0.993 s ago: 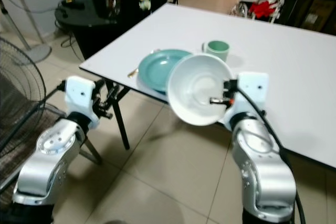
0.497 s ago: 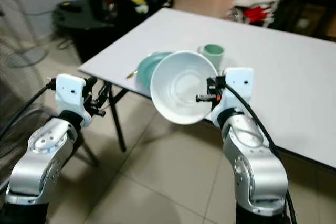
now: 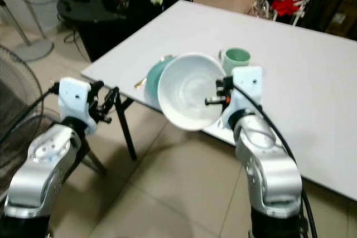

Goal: Setting the table

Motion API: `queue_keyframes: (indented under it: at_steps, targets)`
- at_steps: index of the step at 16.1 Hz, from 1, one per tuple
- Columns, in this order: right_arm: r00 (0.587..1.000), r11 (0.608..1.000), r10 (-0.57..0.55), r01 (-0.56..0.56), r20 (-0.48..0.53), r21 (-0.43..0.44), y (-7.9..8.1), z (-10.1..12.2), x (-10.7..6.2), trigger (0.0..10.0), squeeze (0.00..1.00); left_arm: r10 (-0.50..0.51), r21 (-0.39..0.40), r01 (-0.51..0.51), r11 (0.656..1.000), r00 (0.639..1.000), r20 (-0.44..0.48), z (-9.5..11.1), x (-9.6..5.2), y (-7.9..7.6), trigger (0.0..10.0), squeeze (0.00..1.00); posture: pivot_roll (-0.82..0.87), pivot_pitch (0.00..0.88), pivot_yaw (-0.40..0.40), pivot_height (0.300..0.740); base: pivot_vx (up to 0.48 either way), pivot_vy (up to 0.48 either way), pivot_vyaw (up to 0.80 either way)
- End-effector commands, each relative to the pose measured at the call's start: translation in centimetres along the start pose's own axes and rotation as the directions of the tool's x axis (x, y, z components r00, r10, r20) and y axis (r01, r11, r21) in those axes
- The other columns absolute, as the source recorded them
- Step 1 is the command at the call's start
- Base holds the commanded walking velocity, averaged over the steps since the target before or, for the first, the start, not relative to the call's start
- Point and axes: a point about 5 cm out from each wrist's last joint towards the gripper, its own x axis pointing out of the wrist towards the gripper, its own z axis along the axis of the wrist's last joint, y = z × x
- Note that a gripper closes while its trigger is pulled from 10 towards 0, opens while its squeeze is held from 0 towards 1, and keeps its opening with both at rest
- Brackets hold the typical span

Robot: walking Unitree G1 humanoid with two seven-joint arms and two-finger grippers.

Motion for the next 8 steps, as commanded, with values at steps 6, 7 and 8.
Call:
queue_keyframes:
  at_steps: [6,7,8]
  targets:
    - [0.999,1.0,0.015,-0.015,0.034,-0.005,0.07,0.6,0.1,10.0,0.0,-0.003,0.006,0.003,1.0,1.0,0.006,0.28,-0.03,0.22,10.0,0.0,0.05,0.0,0.022,0.74,0.291,0.0,0.0]
    - [0.999,1.0,0.016,-0.016,0.033,-0.005,0.05,0.59,0.13,10.0,0.0,-0.003,0.005,0.002,1.0,1.0,0.005,0.28,-0.01,0.23,10.0,0.0,0.05,0.0,0.023,0.74,0.292,0.0,0.0]
    - [0.999,1.0,0.017,-0.017,0.031,-0.004,0.04,0.57,0.15,10.0,0.0,-0.002,0.005,0.002,1.0,1.0,0.004,0.24,-0.02,0.25,10.0,0.0,0.05,0.0,0.02,0.74,0.289,0.0,0.0]
